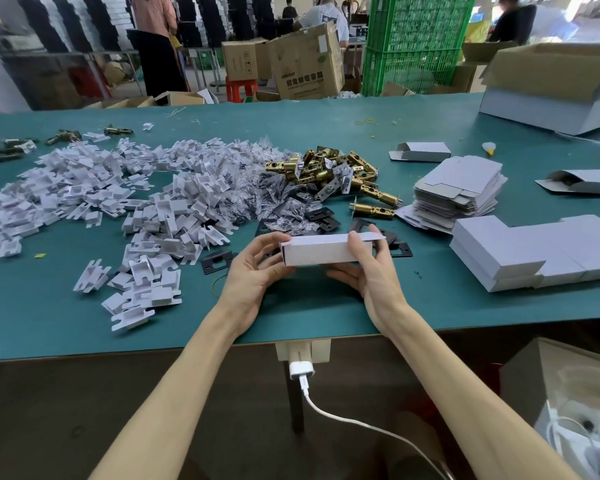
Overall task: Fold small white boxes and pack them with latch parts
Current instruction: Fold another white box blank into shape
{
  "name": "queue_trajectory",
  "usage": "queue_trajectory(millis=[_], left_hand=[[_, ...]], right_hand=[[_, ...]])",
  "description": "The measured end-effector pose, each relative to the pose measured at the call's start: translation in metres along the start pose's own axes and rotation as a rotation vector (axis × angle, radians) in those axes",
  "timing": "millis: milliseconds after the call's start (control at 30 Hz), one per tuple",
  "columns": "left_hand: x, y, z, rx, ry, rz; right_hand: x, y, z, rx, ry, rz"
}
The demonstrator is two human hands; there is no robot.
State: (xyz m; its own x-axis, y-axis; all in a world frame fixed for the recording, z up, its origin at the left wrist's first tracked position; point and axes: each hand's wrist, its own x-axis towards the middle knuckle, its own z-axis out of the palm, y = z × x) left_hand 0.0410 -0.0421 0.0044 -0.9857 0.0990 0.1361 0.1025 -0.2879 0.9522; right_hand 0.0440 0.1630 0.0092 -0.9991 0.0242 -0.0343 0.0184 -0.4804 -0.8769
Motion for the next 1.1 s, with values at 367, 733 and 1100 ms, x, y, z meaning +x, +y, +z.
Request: queue_trajectory(millis=[367, 733, 1100], left_hand=[[-0.001, 0.0006, 0.0016, -0.057, 0.083, -0.064], [0.0026, -0.0001, -0.0009, -0.012, 0.015, -0.082], [0.0037, -0.0018, -0.0007, -0.033, 0.034, -0.086]], right_hand=[[0.0031, 0.0074, -0.0061, -0.11, 0.045, -0.049], [-0.0022, 0.0031, -0.0047, -0.121, 0.012, -0.005], [-0.0045, -0.0001, -0.006, -0.077, -0.035, 0.015]])
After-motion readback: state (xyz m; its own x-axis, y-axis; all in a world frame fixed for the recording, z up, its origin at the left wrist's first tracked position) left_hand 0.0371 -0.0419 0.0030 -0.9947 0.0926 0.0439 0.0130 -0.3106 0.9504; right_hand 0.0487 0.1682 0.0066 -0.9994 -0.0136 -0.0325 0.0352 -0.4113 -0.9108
